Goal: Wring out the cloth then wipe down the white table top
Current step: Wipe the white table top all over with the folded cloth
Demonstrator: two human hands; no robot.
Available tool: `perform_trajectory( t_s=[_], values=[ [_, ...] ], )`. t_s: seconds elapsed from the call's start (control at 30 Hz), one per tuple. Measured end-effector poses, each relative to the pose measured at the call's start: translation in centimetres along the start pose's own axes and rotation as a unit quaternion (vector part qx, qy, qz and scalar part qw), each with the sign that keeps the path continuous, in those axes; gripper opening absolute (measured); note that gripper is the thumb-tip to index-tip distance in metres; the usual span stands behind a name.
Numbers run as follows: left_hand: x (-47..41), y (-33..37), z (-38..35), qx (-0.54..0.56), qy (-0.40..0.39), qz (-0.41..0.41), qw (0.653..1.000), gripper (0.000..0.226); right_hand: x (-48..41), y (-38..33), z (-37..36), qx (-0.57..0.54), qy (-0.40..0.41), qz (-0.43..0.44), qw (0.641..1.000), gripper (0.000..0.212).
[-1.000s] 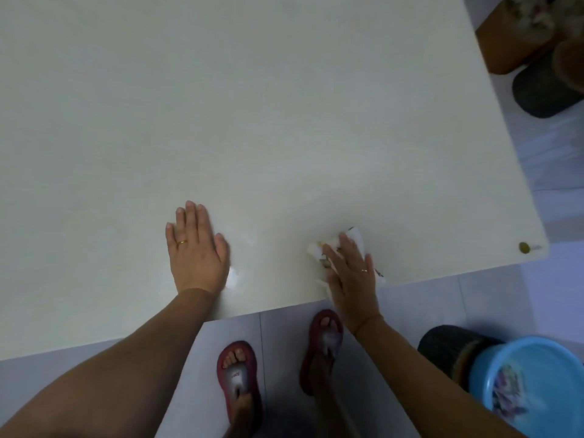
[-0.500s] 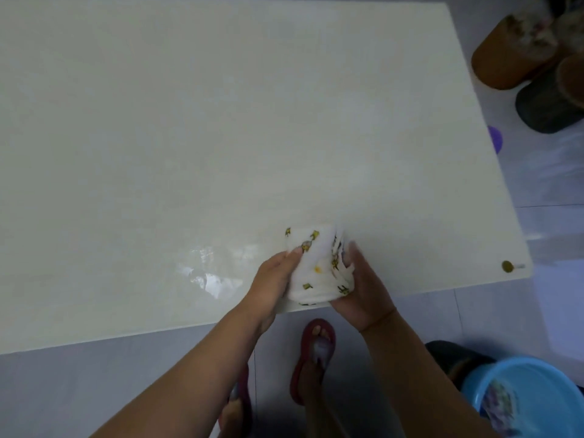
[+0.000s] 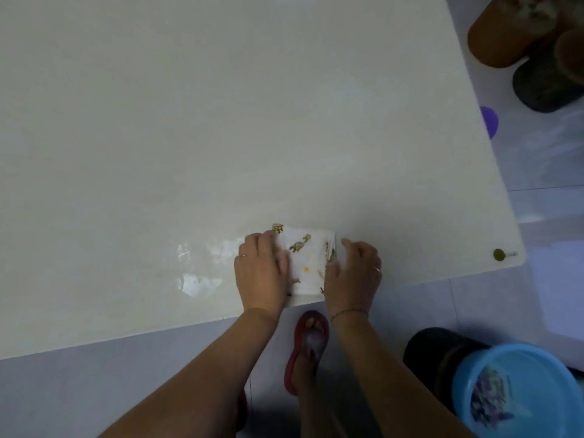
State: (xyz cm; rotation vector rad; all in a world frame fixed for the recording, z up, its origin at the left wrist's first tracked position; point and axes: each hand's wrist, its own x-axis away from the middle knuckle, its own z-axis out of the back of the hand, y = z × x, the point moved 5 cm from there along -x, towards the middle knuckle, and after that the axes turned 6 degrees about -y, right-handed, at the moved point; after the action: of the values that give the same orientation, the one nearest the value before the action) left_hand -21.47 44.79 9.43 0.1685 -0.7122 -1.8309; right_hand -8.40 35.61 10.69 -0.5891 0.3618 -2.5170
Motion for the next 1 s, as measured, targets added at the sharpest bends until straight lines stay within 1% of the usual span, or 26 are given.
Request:
perform_trajectory(
  t_s=[0.07,0.13,0.17,0.23,0.3,0.37,0.47,0.5,0.53,0.57,0.6,0.67,0.7,0.73,0.77,0.8,0.87,0.93,0.97,1.0],
  values=[
    [-0.7,-0.9,0.4,-0.064,0.036,-0.033,0.997,0.039,0.7,-1.8,-1.2,0.034,0.006,0.081,0.996,0.051],
    [-1.8,-2.1,0.3,-0.112,0.036,-0.067,0.991,0.046,1.0,-3.4,-3.4,0.091,-0.031,0.148,0.984,0.057],
    [-2.4,-2.6,0.2,-0.134,0.029,-0.081,0.987,0.051,1.0,-3.9,-4.7,0.12,-0.06,0.165,0.977,0.059],
    [-4.0,-3.8,0.0,-0.17,0.002,-0.094,0.981,0.057,0.3,-4.1,-7.0,0.161,-0.093,0.164,0.969,0.062],
    [-5.3,-5.0,-0.3,-0.192,-0.022,-0.083,0.978,0.061,-0.2,-3.9,-8.4,0.194,-0.088,0.148,0.966,0.065],
    [-6.0,-6.3,-0.8,-0.205,-0.036,-0.064,0.976,0.064,-0.3,-3.7,-9.0,0.216,-0.073,0.157,0.961,0.068],
    [-6.0,-7.0,-1.2,-0.211,-0.037,-0.059,0.975,0.065,-1.2,-1.8,-8.5,0.254,-0.062,0.25,0.932,0.069],
    [-6.0,-6.9,-1.3,-0.209,-0.039,-0.058,0.975,0.065,-1.9,-0.6,-7.8,0.264,-0.057,0.268,0.925,0.068],
    [-6.0,-6.8,-1.3,-0.207,-0.04,-0.056,0.976,0.065,-2.7,0.5,-7.0,0.269,-0.051,0.264,0.925,0.066],
    [-6.0,-6.7,-1.3,-0.205,-0.041,-0.054,0.976,0.065,-3.5,1.6,-6.2,0.266,-0.041,0.238,0.933,0.065],
    [-6.0,-6.7,-1.2,-0.205,-0.041,-0.051,0.977,0.065,-4.2,2.4,-5.5,0.254,-0.024,0.194,0.947,0.063],
    [-6.0,-6.7,-1.2,-0.206,-0.042,-0.049,0.976,0.065,-4.4,2.7,-5.1,0.193,0.017,0.07,0.978,0.061],
    [-5.8,-6.7,-1.2,-0.207,-0.045,-0.048,0.976,0.065,-3.7,2.1,-5.4,0.161,0.037,0.02,0.986,0.062],
    [-5.9,-6.7,-1.2,-0.207,-0.045,-0.047,0.976,0.066,-3.1,1.0,-5.9,0.144,0.047,0.003,0.989,0.062],
    [-6.0,-6.7,-1.1,-0.206,-0.044,-0.045,0.977,0.066,-2.1,-0.3,-6.7,0.149,0.038,0.029,0.988,0.063],
    [-6.0,-6.7,-1.1,-0.207,-0.044,-0.045,0.976,0.066,-0.9,-1.4,-7.9,0.176,0.017,0.091,0.98,0.064],
    [-6.0,-6.7,-1.1,-0.209,-0.048,-0.047,0.976,0.066,1.1,-2.2,-9.6,0.234,-0.039,0.252,0.938,0.064],
    [-6.0,-6.6,-1.0,-0.207,-0.05,-0.05,0.976,0.066,0.2,-1.5,-9.0,0.249,-0.069,0.384,0.886,0.064],
    [-6.0,-6.6,-1.0,-0.207,-0.05,-0.05,0.976,0.066,-1.1,-0.9,-8.2,0.261,-0.067,0.429,0.862,0.064],
    [-6.0,-6.6,-0.9,-0.207,-0.05,-0.049,0.976,0.067,-2.7,-0.3,-7.1,0.276,-0.051,0.442,0.852,0.062]
  ],
)
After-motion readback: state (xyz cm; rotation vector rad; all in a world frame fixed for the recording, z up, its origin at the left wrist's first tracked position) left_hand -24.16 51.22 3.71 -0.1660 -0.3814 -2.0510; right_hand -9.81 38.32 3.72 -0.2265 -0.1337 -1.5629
